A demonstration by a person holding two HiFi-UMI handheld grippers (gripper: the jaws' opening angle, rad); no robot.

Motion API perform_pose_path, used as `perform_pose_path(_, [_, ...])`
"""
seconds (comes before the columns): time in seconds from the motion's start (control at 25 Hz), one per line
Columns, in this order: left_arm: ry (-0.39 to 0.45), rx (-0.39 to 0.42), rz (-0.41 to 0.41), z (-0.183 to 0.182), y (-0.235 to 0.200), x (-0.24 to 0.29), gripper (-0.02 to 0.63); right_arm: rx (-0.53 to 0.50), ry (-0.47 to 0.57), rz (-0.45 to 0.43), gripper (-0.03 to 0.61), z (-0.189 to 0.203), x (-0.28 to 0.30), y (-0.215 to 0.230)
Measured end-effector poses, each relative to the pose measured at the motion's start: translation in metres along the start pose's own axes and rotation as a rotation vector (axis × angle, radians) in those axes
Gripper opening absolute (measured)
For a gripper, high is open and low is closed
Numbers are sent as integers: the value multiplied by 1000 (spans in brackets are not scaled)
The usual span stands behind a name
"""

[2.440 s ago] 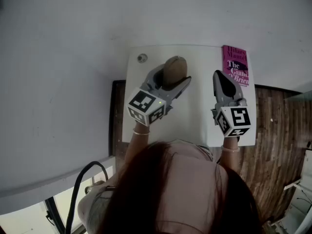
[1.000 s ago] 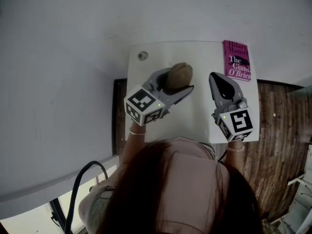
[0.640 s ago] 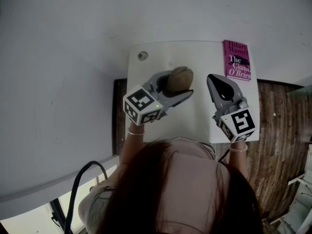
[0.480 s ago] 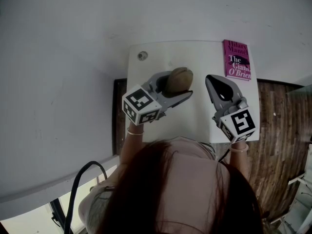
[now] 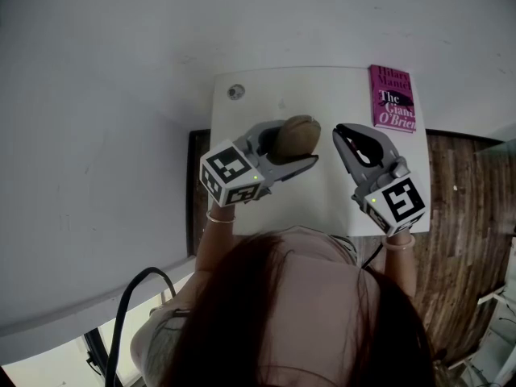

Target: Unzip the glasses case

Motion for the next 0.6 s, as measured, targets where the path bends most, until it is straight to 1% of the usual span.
perform_pose_path(0.24, [3, 14, 81, 1, 3, -3, 296, -6, 26, -74, 34, -5, -3, -3])
perform_pose_path(0.48, [-49, 52, 143, 2, 6, -1, 296, -19, 28, -144, 48, -6, -4, -3])
perform_pose_path(0.6, [-63, 67, 176, 0, 7, 0, 296, -30, 20, -181, 55, -6, -5, -3])
Point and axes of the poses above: the fingertips, and each gripper's own axes: x forward along the fingers, y to its right, z out of its underside, the point moved 10 cm from there along -x, backward along the fingers, and after that the axes turned 13 degrees about -y, right-handed, at the moved point
